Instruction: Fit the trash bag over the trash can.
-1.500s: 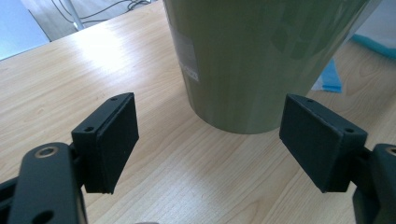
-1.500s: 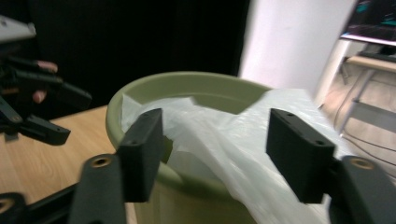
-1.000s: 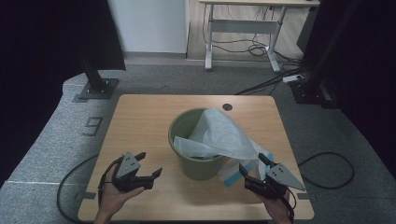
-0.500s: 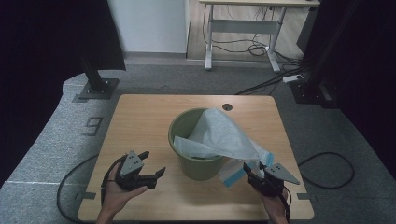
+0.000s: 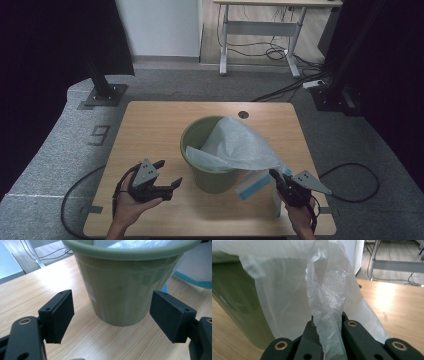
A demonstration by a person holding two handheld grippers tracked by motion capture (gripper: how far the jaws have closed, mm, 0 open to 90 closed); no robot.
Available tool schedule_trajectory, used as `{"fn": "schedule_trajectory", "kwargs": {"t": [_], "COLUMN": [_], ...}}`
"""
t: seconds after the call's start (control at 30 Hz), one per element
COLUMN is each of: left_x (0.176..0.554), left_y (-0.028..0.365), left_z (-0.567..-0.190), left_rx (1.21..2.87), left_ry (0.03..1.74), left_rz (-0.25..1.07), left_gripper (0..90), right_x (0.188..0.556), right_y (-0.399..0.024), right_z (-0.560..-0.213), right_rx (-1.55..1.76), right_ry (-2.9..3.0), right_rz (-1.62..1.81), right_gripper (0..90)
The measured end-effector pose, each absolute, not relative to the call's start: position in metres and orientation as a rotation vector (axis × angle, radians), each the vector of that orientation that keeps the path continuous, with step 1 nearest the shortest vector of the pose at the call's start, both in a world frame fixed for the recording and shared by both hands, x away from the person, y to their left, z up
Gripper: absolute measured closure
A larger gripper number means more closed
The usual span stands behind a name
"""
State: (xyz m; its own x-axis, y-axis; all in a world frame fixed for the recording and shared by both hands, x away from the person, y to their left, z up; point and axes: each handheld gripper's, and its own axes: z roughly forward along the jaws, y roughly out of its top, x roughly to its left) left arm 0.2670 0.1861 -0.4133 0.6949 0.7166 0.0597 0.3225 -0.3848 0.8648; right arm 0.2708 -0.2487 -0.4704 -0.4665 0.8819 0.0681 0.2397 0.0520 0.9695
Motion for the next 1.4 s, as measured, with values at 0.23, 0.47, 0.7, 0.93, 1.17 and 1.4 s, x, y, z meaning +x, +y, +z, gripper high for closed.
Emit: {"fn": "schedule_trajectory", "kwargs": {"t": [0.23,0.47,0.7,0.93,1.17,1.4], "left_x": [0.267,0.271,0.279,0.287,0.289,0.292], "left_y": [0.175,0.158,0.139,0.124,0.113,0.106], "left_z": [-0.402,-0.390,-0.384,-0.384,-0.383,-0.377], "left_rx": [1.995,1.999,2.013,2.015,2.016,2.012], "left_ry": [0.753,0.702,0.658,0.651,0.633,0.623], "left_rz": [0.551,0.549,0.528,0.514,0.476,0.443], "left_gripper": [19.6,19.6,19.8,20.6,21.6,23.5], "right_x": [0.272,0.274,0.277,0.279,0.279,0.279], "right_y": [-0.242,-0.230,-0.213,-0.204,-0.198,-0.197], "right_z": [-0.447,-0.423,-0.406,-0.397,-0.391,-0.389], "right_rx": [1.047,0.961,0.874,0.837,0.818,0.816], "right_ry": [1.753,1.761,1.788,1.812,1.818,1.824], "right_rz": [1.457,1.449,1.433,1.438,1.441,1.439], "right_gripper": [88.7,88.7,88.6,88.7,88.6,88.6]}}
